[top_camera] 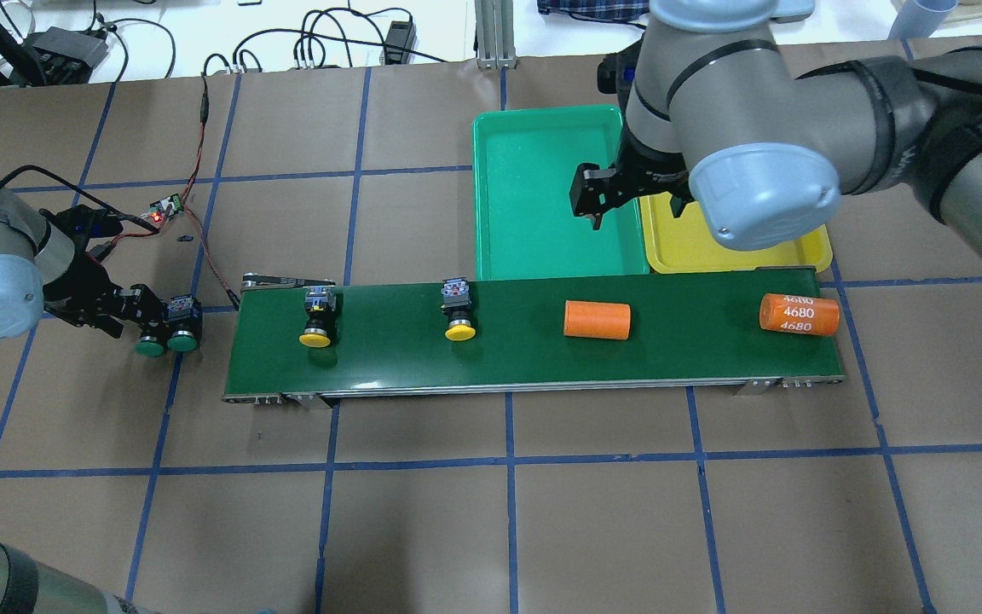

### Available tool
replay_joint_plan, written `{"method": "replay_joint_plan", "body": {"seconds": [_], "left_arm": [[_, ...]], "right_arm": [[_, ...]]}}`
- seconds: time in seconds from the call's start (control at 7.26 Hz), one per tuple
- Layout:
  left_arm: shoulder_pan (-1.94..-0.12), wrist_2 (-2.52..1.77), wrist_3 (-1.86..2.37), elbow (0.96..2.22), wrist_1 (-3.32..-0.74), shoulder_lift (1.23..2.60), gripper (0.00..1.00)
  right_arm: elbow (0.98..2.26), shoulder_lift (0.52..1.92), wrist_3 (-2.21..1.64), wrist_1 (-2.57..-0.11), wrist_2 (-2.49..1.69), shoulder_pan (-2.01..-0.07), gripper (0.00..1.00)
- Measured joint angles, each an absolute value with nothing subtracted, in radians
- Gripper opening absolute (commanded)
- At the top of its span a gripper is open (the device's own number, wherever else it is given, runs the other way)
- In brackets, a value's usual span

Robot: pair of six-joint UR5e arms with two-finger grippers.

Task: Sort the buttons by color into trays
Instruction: 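Grasp a green-capped button with left gripper while right grasps a yellow one, then carry yellow button over yellow tray with right while left places green button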

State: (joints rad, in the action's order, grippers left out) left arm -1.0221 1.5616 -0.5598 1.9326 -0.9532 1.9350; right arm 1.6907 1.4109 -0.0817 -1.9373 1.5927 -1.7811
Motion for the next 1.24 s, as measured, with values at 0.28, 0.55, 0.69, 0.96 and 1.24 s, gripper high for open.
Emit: {"method": "replay_joint_plan", "body": {"seconds": [0.28, 0.55, 0.69, 0.96, 1.24], "left_arm": [[-1.022, 1.562, -0.557, 1.932, -0.949, 1.958, 0.28], [-1.023, 1.563, -0.556, 1.933, -0.955, 1.961, 0.0], [-1.026, 1.565, -0.556, 1.931, -0.963, 1.951, 0.0], [-1.031, 1.562, -0.561, 1.922, -0.982, 1.913, 0.0], [-1.071, 1.552, -0.553, 1.919, -1.052, 1.819, 0.0]], "right_arm": [[1.696, 1.373, -0.158, -1.961, 1.594, -1.848, 0.89], [1.691, 1.318, -0.218, -2.039, 1.595, -1.905, 0.89], [1.686, 1.276, -0.246, -2.092, 1.595, -1.937, 0.89], [1.656, 1.206, -0.269, -2.174, 1.596, -1.979, 0.89], [1.623, 1.156, -0.3, -2.188, 1.599, -2.008, 0.84]]}}
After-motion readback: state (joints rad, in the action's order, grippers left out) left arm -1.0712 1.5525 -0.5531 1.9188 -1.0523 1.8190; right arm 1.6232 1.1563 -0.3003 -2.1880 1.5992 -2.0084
